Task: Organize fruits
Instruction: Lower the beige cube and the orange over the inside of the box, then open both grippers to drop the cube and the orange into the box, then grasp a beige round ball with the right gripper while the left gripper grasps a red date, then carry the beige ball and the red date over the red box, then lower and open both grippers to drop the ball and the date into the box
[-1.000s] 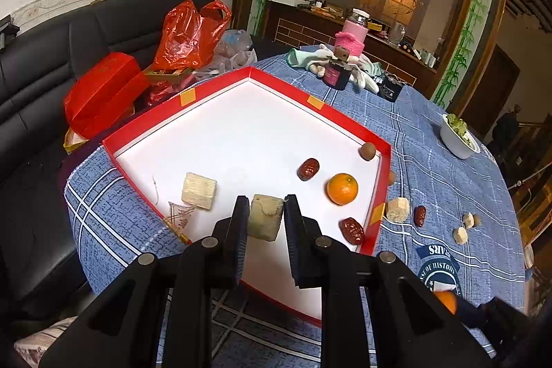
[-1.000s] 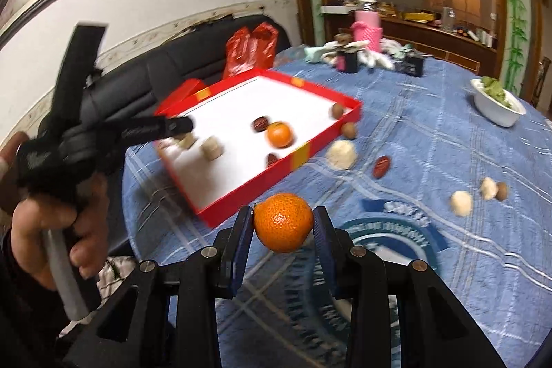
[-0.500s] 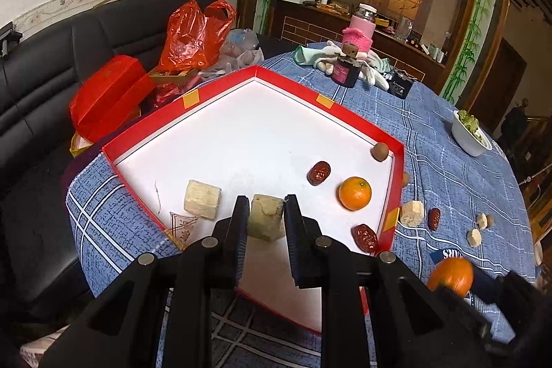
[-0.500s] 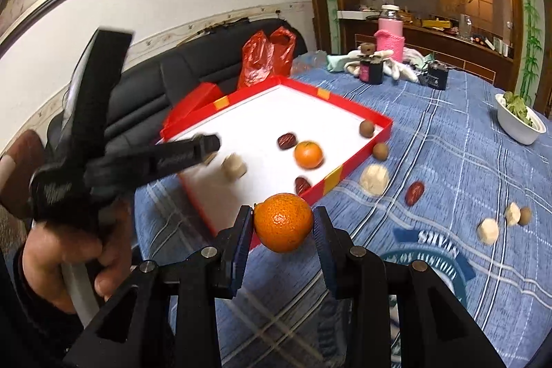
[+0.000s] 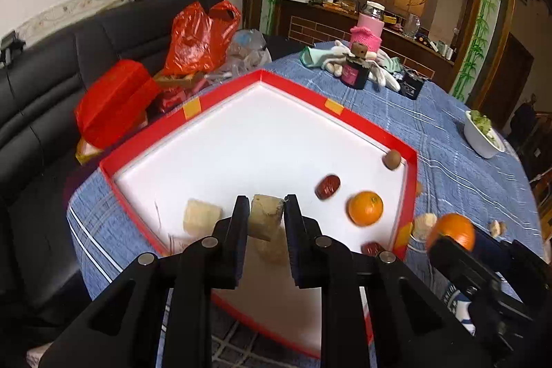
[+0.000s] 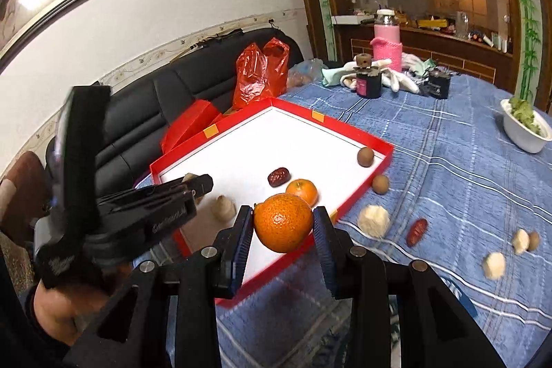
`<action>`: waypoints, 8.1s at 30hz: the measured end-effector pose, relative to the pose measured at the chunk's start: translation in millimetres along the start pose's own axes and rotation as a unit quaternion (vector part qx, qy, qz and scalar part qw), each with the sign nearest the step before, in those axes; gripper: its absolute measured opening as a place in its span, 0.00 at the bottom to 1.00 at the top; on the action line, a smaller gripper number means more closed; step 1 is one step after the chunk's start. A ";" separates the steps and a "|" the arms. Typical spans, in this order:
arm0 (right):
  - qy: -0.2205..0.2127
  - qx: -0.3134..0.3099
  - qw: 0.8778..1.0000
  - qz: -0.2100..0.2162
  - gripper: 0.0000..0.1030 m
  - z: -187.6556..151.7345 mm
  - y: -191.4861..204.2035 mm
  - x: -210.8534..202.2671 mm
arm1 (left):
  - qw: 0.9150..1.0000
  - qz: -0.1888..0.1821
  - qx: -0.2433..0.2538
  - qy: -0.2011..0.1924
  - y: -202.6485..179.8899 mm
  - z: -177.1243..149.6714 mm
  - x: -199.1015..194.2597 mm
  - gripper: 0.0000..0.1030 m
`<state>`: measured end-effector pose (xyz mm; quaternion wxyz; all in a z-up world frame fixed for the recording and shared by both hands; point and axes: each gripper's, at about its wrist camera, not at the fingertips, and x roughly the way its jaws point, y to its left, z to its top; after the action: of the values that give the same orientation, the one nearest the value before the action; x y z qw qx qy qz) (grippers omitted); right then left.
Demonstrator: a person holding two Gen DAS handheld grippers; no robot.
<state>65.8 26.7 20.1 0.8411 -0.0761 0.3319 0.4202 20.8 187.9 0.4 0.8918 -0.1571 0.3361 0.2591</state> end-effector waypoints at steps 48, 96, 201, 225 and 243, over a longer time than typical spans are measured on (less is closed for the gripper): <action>0.058 -0.010 0.998 0.002 0.34 9.6 22.4 74.5 | 0.997 0.058 -0.020 0.041 18.1 50.6 64.8 0.18; 0.032 0.142 0.977 -0.154 0.71 -70.4 -161.3 -68.8 | 0.992 -0.079 0.102 -0.008 -92.2 -25.0 -39.1 0.73; -0.006 0.059 0.985 -0.162 0.26 -42.9 -85.5 -84.1 | 0.981 -0.153 0.113 0.024 -111.5 -36.0 -67.2 0.14; -0.023 0.007 0.997 -0.071 0.25 19.4 -10.5 -22.8 | 0.999 -0.048 0.005 0.014 5.5 15.3 -10.8 0.14; 0.026 0.037 0.998 -0.050 0.25 55.7 -22.7 88.3 | 0.998 -0.019 0.036 0.055 -22.7 40.0 52.9 0.15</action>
<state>148.2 92.9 4.5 0.8542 -0.0724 0.3652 0.3629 88.3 206.4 -4.2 0.8819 -0.1456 0.3901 0.2210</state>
